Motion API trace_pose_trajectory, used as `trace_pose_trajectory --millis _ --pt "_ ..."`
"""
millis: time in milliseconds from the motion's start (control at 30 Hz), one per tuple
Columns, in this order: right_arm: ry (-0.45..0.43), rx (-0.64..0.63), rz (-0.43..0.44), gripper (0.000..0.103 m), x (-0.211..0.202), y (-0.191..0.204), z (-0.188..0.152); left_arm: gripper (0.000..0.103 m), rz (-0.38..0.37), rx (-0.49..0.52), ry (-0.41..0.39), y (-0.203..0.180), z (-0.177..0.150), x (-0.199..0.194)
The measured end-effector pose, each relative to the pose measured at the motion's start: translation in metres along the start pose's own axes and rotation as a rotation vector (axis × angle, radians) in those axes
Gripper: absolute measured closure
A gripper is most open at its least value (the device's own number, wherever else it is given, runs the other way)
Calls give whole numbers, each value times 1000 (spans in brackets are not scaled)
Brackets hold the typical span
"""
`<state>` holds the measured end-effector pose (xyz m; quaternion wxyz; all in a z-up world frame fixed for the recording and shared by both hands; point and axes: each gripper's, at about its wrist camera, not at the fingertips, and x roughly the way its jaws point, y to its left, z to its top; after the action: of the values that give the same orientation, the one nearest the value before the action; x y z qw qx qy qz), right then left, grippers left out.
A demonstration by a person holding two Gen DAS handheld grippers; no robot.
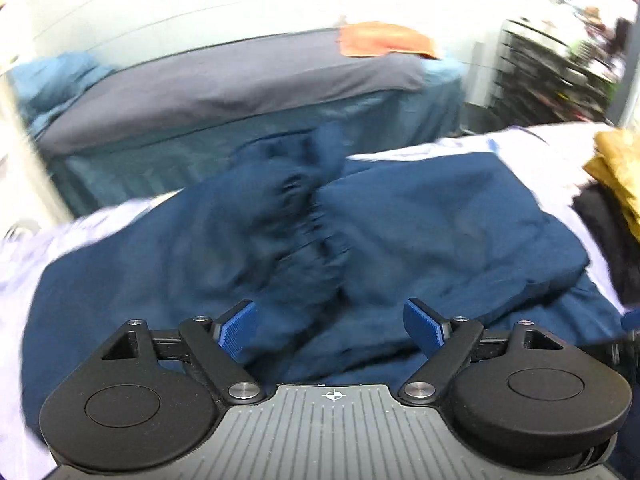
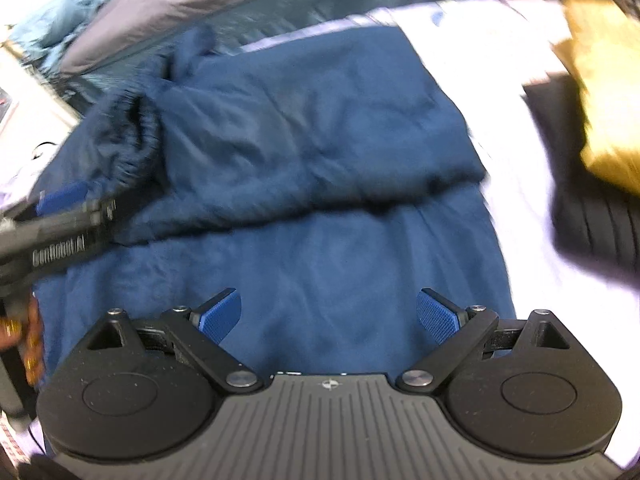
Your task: Fold large clothes
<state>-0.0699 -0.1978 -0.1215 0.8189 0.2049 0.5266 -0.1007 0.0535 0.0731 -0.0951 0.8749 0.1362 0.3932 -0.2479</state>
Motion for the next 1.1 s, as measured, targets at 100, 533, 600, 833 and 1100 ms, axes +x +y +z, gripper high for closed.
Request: trace_pose_trajectory --millis 100,533,600,833,1100 --pt "-24 -52 77 8 2 23 16 0 81 -55 25 26 -22 -8" --pt "-80 -64 246 20 62 109 66 0 311 -355 123 162 -103 -69" --pt "-112 -69 254 19 71 118 72 0 317 -378 118 171 -106 -75" --pt "9 -97 205 69 129 138 74 0 288 -370 96 173 -93 -74" --pt "-217 -110 165 78 54 121 64 0 215 -319 -8 165 -62 -74"
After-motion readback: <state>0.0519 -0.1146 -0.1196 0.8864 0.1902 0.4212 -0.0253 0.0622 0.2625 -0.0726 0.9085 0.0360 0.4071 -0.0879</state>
